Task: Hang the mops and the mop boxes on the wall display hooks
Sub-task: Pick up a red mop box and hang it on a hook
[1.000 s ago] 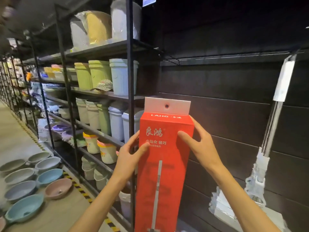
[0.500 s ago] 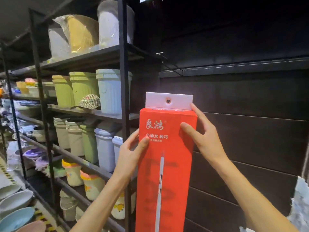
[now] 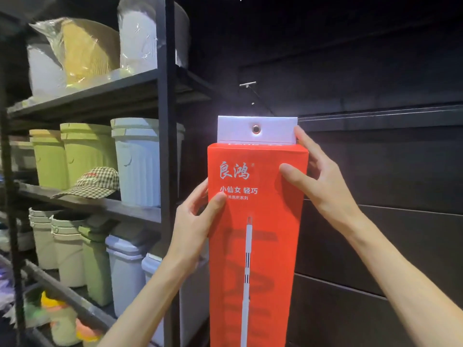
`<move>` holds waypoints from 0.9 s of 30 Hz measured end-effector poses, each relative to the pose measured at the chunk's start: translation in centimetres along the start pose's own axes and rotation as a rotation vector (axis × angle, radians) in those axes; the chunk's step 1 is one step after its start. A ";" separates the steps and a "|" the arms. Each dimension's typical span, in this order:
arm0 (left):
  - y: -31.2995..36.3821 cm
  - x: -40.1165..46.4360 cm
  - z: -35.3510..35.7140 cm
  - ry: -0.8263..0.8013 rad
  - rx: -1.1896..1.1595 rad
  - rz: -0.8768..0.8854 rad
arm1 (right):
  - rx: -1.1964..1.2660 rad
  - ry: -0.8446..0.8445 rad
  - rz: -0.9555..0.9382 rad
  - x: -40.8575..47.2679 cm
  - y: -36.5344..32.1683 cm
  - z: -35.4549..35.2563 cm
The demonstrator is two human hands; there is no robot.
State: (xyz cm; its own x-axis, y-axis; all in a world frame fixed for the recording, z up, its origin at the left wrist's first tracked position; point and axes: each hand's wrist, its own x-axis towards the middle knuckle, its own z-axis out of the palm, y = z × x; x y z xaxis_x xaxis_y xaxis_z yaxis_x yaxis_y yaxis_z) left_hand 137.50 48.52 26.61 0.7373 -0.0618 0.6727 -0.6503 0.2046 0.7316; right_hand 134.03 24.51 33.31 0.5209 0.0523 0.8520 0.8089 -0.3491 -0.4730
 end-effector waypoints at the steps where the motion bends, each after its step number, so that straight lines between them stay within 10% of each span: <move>1: -0.3 1.2 -0.1 -0.014 -0.009 0.005 | -0.016 0.000 -0.007 1.0 0.4 -0.1; 27: -5.4 14.5 0.1 -0.143 -0.141 0.027 | -0.212 0.117 0.030 10.4 5.3 0.3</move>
State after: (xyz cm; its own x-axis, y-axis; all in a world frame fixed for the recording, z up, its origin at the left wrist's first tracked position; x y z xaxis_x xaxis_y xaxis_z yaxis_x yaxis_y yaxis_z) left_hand 151.71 46.44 32.48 0.6799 -0.1900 0.7083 -0.6303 0.3423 0.6969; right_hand 143.84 23.51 39.55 0.4984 -0.0651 0.8645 0.7120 -0.5382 -0.4510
